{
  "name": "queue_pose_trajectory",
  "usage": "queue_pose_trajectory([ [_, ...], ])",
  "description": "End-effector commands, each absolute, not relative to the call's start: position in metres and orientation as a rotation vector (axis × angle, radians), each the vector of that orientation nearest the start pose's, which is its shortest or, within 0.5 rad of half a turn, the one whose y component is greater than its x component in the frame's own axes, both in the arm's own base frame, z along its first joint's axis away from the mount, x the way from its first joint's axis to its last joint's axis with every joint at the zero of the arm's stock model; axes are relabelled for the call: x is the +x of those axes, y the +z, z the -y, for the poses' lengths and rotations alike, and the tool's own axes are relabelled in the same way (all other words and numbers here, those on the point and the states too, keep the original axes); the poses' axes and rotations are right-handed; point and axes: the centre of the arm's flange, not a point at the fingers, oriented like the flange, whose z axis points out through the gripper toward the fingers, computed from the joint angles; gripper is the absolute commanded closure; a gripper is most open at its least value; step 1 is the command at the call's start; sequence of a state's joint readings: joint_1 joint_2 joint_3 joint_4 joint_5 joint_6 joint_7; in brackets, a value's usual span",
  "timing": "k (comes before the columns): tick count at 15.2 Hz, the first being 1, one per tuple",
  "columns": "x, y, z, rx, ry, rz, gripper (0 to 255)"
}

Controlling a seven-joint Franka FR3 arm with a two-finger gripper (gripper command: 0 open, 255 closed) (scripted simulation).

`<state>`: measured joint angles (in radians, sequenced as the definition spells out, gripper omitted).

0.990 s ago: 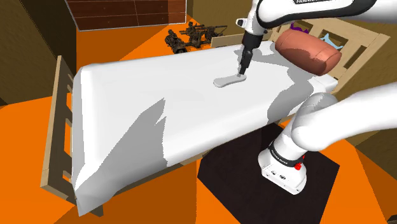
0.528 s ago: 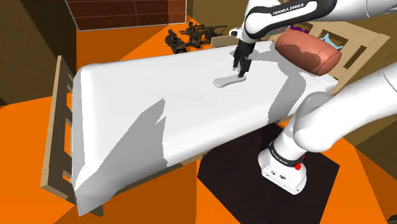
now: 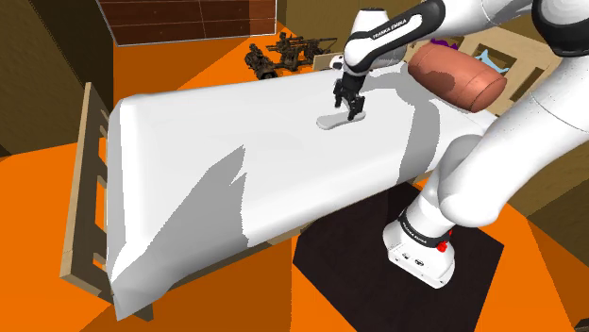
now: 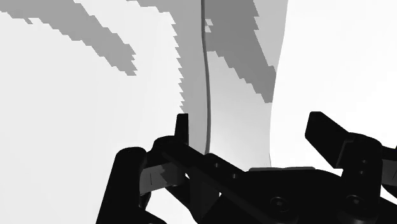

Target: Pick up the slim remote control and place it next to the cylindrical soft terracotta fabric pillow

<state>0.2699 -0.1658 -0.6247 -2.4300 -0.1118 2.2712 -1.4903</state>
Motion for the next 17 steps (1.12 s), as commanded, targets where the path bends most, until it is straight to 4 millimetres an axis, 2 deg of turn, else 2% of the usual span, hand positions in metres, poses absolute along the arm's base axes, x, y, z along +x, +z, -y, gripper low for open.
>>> queue_pose_trajectory([
  [1,0.439,0.344,0.164,-2.556,0.004,1.787,0],
  [4,0.438,0.33,0.164,-2.556,0.004,1.787,0],
  [12,0.438,0.33,0.164,-2.556,0.004,1.787,0],
  [13,0.438,0.33,0.164,-2.556,0.004,1.787,255],
  [17,0.438,0.33,0.164,-2.556,0.004,1.787,255],
])
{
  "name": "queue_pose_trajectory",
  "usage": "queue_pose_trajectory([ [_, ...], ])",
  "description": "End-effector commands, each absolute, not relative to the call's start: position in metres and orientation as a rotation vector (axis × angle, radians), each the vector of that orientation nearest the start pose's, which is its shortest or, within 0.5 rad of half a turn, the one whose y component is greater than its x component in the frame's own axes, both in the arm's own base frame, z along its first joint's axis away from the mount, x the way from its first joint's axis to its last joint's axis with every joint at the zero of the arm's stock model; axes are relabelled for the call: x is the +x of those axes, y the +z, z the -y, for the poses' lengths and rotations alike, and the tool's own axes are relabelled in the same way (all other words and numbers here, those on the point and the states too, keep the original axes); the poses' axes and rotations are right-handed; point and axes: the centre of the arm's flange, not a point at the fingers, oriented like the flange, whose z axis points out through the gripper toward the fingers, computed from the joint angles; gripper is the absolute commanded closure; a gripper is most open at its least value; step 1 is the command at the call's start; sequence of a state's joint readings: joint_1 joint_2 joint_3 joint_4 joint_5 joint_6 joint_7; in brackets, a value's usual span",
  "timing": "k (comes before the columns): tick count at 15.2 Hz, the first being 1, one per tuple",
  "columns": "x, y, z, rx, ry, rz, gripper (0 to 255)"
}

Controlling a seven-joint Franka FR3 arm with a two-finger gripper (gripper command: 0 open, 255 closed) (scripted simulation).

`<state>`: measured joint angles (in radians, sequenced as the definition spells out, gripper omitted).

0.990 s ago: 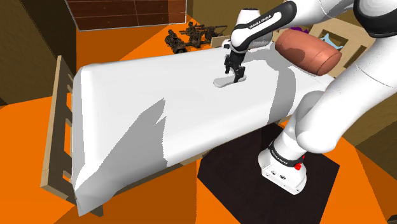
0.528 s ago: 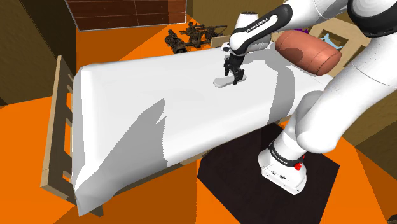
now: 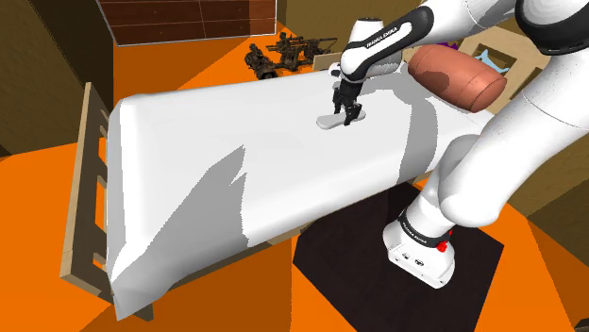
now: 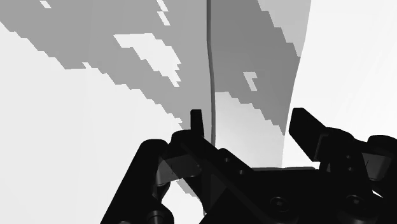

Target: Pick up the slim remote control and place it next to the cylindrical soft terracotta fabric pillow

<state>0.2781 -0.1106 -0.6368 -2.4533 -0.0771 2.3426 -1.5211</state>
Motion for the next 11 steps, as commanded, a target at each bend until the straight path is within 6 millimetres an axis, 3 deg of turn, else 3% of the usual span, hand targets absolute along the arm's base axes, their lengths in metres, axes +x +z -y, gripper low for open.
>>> queue_pose_trajectory([
  [1,0.438,0.33,0.164,-2.556,0.004,1.787,255],
  [5,0.438,0.33,0.164,-2.556,0.004,1.787,255],
  [11,0.438,0.362,0.164,-2.556,0.004,1.787,255],
])
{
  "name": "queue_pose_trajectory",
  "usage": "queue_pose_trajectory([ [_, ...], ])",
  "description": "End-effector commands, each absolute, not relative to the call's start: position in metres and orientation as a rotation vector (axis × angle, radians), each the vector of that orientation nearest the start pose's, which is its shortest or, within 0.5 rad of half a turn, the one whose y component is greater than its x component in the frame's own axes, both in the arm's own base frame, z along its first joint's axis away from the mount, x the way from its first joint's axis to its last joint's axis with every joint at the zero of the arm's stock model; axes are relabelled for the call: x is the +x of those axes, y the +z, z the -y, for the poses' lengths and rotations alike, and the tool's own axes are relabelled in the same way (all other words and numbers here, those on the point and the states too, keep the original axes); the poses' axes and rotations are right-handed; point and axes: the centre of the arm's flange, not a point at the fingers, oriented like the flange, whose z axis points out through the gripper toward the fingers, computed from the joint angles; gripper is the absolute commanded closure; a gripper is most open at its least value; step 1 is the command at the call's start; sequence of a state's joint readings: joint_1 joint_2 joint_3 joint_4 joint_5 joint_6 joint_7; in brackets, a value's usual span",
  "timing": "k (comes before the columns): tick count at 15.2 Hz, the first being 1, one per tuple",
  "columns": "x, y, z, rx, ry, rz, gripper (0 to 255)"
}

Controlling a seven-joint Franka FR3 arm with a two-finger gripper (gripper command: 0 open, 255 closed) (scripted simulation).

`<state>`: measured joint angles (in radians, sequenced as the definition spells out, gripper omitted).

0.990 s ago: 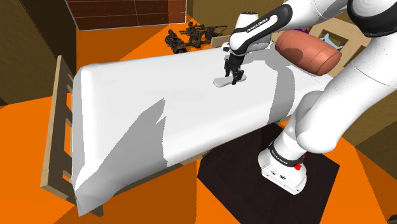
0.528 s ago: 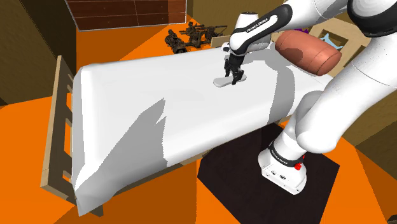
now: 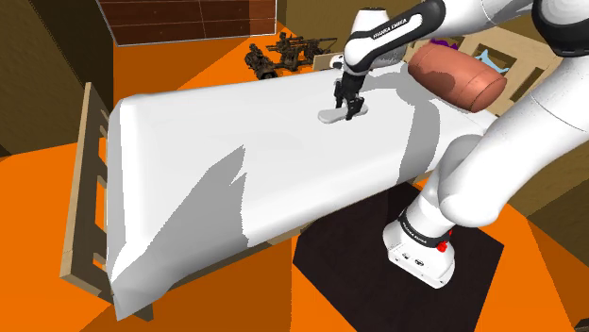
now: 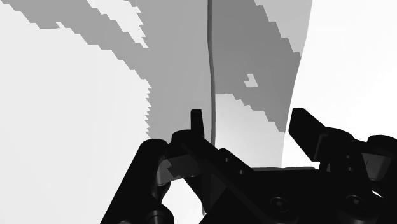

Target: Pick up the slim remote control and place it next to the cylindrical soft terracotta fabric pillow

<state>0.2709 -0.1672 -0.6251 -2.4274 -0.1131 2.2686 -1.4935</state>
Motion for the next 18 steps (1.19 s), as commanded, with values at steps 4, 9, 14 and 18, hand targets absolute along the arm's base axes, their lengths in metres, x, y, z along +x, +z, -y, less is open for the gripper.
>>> queue_pose_trajectory([
  [4,0.438,0.383,0.164,-2.556,0.004,1.787,255],
  [9,0.438,0.41,0.164,-2.556,0.004,1.787,255],
  [14,0.438,0.436,0.164,-2.556,0.004,1.787,255],
  [18,0.438,0.457,0.164,-2.556,0.004,1.787,255],
])
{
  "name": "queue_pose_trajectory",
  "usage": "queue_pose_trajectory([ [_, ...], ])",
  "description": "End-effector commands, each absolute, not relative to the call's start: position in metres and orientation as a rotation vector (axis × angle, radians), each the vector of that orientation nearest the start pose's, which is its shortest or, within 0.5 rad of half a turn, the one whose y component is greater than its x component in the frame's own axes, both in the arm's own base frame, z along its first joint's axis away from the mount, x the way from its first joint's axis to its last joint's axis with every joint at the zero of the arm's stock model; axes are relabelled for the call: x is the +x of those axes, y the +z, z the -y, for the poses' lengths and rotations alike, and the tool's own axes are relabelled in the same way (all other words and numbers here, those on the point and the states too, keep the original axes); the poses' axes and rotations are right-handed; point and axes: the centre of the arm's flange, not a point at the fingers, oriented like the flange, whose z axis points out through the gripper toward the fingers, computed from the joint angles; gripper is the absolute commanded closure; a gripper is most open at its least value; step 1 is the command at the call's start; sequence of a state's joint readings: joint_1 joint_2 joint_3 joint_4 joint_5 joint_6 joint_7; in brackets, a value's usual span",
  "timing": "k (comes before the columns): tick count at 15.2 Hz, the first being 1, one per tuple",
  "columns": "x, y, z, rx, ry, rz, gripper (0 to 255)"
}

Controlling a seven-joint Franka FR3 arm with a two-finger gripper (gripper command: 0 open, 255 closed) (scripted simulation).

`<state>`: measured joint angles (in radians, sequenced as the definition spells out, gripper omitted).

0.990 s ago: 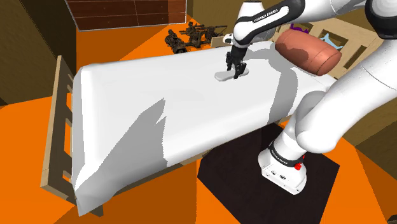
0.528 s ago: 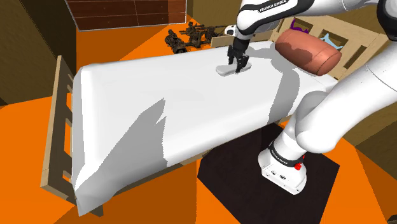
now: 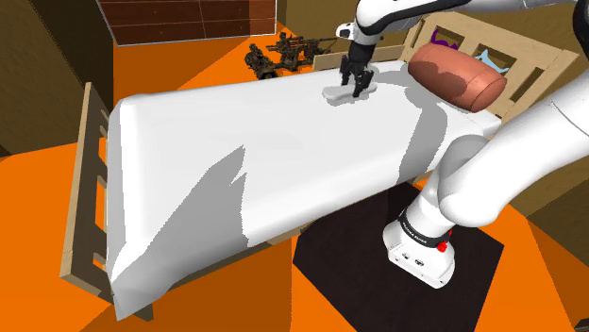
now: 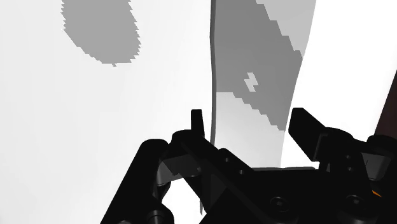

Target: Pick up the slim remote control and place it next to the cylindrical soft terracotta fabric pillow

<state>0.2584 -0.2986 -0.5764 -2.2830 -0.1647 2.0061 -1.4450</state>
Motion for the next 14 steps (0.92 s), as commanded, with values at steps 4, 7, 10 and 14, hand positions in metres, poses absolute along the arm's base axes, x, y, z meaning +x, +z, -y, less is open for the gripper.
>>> queue_pose_trajectory([
  [4,0.438,0.478,0.164,-2.556,0.004,1.787,255],
  [7,0.438,0.494,0.164,-2.556,0.004,1.787,255],
  [10,0.438,0.51,0.164,-2.556,0.004,1.787,255],
  [14,0.438,0.531,0.164,-2.556,0.004,1.787,255],
])
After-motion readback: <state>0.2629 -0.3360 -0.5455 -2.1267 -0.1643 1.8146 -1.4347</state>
